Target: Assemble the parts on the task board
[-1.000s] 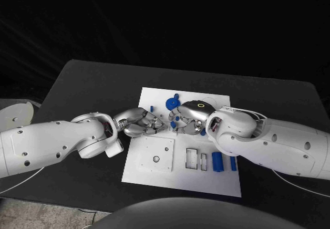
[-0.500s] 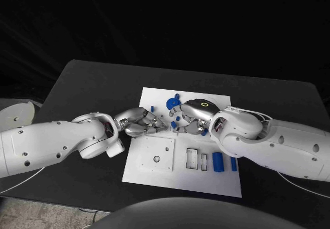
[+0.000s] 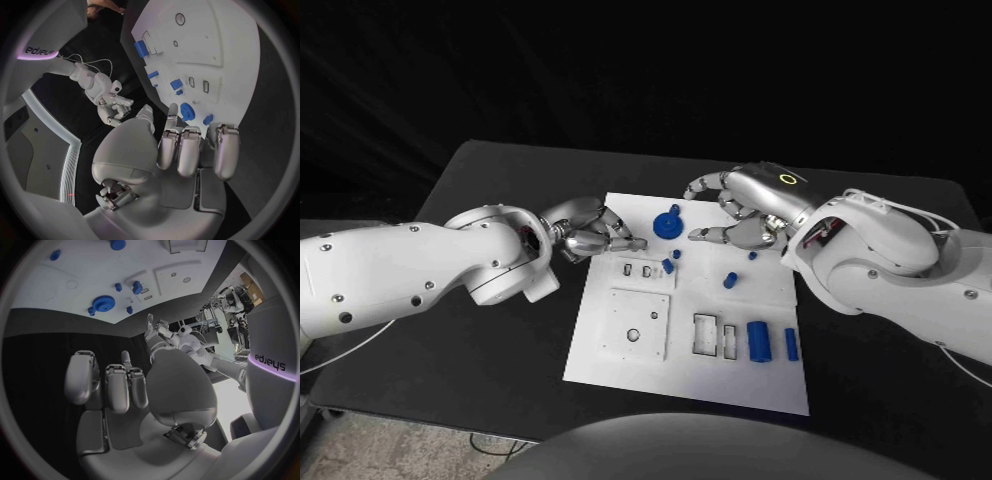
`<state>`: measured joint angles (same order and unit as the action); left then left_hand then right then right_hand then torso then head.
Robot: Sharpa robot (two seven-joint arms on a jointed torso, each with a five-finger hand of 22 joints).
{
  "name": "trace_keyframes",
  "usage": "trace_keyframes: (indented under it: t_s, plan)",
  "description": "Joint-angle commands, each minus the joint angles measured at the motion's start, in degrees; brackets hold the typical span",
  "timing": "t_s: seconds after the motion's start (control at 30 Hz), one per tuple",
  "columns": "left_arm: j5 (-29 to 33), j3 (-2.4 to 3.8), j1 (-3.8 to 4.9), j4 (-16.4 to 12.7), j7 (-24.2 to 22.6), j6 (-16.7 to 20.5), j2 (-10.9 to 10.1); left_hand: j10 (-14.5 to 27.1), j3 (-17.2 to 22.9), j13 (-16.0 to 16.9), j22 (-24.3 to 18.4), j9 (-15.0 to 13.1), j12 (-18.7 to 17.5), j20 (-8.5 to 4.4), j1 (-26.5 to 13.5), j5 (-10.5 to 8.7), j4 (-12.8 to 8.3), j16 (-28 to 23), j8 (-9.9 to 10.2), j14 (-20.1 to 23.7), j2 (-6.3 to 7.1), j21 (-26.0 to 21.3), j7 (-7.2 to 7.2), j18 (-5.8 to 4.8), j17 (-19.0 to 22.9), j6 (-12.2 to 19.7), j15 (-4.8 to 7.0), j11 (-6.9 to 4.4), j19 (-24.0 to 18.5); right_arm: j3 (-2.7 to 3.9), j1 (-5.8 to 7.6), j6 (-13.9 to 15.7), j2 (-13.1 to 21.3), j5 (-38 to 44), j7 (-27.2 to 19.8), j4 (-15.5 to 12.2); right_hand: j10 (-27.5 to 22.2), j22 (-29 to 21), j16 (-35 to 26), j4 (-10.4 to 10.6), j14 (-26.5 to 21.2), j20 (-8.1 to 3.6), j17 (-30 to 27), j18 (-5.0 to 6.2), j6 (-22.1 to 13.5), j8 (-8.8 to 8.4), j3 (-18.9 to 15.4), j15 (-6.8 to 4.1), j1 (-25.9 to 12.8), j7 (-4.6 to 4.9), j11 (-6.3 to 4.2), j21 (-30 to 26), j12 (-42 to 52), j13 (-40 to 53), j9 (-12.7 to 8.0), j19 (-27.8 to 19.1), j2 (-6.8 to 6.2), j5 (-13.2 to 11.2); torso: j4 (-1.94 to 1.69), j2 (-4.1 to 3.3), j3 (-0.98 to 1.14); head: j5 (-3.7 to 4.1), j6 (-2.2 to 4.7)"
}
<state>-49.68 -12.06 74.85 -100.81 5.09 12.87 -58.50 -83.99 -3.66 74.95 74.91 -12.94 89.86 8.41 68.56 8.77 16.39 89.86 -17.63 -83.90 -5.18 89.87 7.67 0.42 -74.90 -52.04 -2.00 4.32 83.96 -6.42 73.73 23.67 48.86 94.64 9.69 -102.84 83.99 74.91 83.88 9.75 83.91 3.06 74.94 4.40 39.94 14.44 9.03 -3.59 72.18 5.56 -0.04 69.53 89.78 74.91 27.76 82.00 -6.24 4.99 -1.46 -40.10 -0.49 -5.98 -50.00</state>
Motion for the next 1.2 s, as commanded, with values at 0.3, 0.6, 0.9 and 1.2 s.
trace_keyframes:
  t_s: [0.3,0.6,0.9,1.2]
  plan:
    - [2.5,0.02,7.29,3.2,28.9,-14.9,6.7,-6.0,-4.5,15.0,13.9,-13.6,0.1,-1.62,-4.5,-1.03,-0.1,0.1,-11.8,-6.1,-1.56,-0.5,-1.66,-0.01,-15.1,2.5,1.82,-1.78,4.4,-0.16,0.62,5.2,2.6,-1.0,-2.0,0.6,6.0,9.1,0.8,0.6,4.3,-0.09,10.0,-0.3,1.6,0.89,0.4,0.25,1.6,-0.06,0.28,1.2,0.2,15.1,-0.3,0.8,0.96,1.5,1.64,2.5,2.45,-1.46,0.17]
    - [1.3,-0.1,8.26,9.6,33.3,-18.6,14.8,-6.0,-4.1,15.0,14.6,-24.6,0.1,-3.26,-3.9,-0.23,-0.7,0.1,-18.4,-6.1,-2.58,-0.2,-3.58,-0.23,-15.1,2.3,3.49,-3.57,5.4,-0.37,0.68,6.9,4.7,-0.9,-2.0,0.9,6.0,9.3,1.0,0.8,4.4,-0.13,10.2,-0.35,2.0,1.06,0.6,0.21,2.0,-0.14,0.23,1.4,0.2,15.1,-0.5,0.9,1.53,2.6,2.19,3.07,3.56,-1.93,0.0]
    - [-2.2,-0.13,7.35,13.5,34.4,-18.6,19.5,-6.0,-4.0,15.0,14.7,-30.1,0.1,-4.36,-4.3,-0.26,-0.7,0.1,-20.5,-6.1,-2.73,-0.1,-4.75,-0.29,-15.1,1.0,4.62,-4.71,5.6,-0.52,0.68,6.5,5.8,-1.0,-1.4,1.0,6.0,9.3,1.0,0.9,4.4,-0.14,10.1,-0.34,2.1,1.09,0.6,0.2,1.9,-0.15,0.21,1.4,0.2,15.1,-0.6,0.9,1.6,2.7,2.66,3.19,3.89,-2.17,0.0]
    - [-3.0,-0.09,5.08,16.1,34.6,-17.1,23.0,-6.0,-3.9,15.0,14.7,-30.7,0.1,-4.53,-4.6,-0.35,-0.5,0.1,-20.3,-6.1,-2.94,-0.1,-4.84,-0.29,-15.1,1.0,4.76,-4.82,5.6,-0.59,0.67,5.7,6.5,-1.2,-1.0,1.2,6.0,9.3,0.9,1.2,4.4,-0.16,10.1,-0.33,2.4,1.24,0.4,0.18,1.7,-0.14,0.21,1.3,0.2,15.1,-0.7,0.9,1.65,3.0,2.65,3.35,3.75,-2.6,0.0]
